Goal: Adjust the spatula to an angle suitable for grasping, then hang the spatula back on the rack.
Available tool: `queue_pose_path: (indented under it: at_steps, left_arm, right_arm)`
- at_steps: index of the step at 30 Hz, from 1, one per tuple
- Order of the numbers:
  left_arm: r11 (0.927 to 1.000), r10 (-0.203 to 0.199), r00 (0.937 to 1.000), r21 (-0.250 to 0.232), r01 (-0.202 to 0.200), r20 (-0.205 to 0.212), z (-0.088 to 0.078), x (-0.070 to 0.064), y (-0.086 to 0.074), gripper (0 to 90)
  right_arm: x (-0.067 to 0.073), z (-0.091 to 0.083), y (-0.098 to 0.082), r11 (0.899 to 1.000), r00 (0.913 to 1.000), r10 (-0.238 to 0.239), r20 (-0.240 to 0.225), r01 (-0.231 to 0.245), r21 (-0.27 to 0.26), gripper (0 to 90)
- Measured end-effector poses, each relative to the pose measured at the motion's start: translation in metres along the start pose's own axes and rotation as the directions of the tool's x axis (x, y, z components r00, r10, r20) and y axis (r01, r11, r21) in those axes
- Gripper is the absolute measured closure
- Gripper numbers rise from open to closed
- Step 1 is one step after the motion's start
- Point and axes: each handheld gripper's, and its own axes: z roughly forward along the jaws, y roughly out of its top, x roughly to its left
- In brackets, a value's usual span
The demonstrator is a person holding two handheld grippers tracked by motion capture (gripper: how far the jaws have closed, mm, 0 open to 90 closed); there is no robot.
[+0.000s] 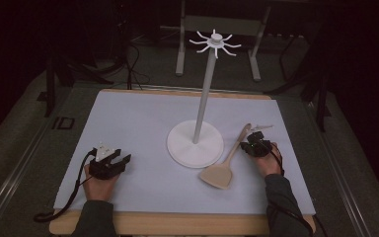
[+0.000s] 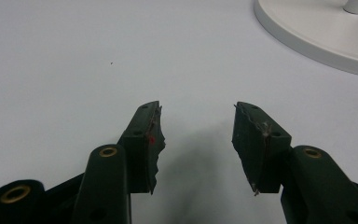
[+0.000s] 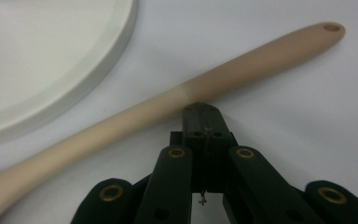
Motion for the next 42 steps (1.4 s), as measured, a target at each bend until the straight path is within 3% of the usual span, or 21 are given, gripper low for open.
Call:
queue_pose_path:
  at_steps: [5, 12, 19, 27, 31, 35, 42]
  left_arm:
    - [1.0, -0.001, 1.0, 0.0, 0.001, 0.002, 0.0, 0.0, 0.0, 51.9]
    - [1.0, -0.001, 1.0, 0.001, 0.001, 0.002, 0.0, 0.0, 0.0, 51.9]
    - [1.0, -0.002, 1.0, 0.0, 0.002, 0.003, 0.0, 0.0, 0.0, 51.9]
    - [1.0, -0.009, 1.0, 0.002, 0.009, 0.003, 0.0, 0.0, 0.0, 51.9]
    - [0.9999, -0.01, 0.9999, 0.003, 0.01, 0.003, 0.0, 0.001, 0.0, 51.8]
    - [0.9999, -0.01, 0.9999, 0.003, 0.01, 0.003, 0.001, 0.001, 0.0, 51.8]
    - [0.9999, -0.011, 0.9999, 0.004, 0.011, 0.002, 0.001, 0.001, 0.0, 51.8]
  right_arm:
    - [0.005, 0.007, 0.008, 1.0, 0.9996, 0.027, -0.008, -0.027, -0.007, 90.0]
    - [0.014, 0.012, 0.019, 1.0, 0.9993, 0.017, -0.032, -0.017, -0.005, 90.0]
    - [0.016, 0.011, 0.021, 0.999, 0.9998, 0.014, -0.015, -0.013, 0.032, 90.0]
    - [0.023, 0.006, 0.029, 0.999, 0.9992, 0.036, 0.019, -0.036, 0.021, 75.5]
    - [0.023, 0.003, 0.032, 0.996, 0.9958, 0.085, 0.033, -0.085, -0.001, 61.9]
    - [0.025, 0.001, 0.035, 0.991, 0.9908, 0.131, 0.032, -0.13, -0.027, 55.1]
    - [0.031, 0.012, 0.038, 0.984, 0.9831, 0.174, 0.056, -0.175, 0.02, 49.6]
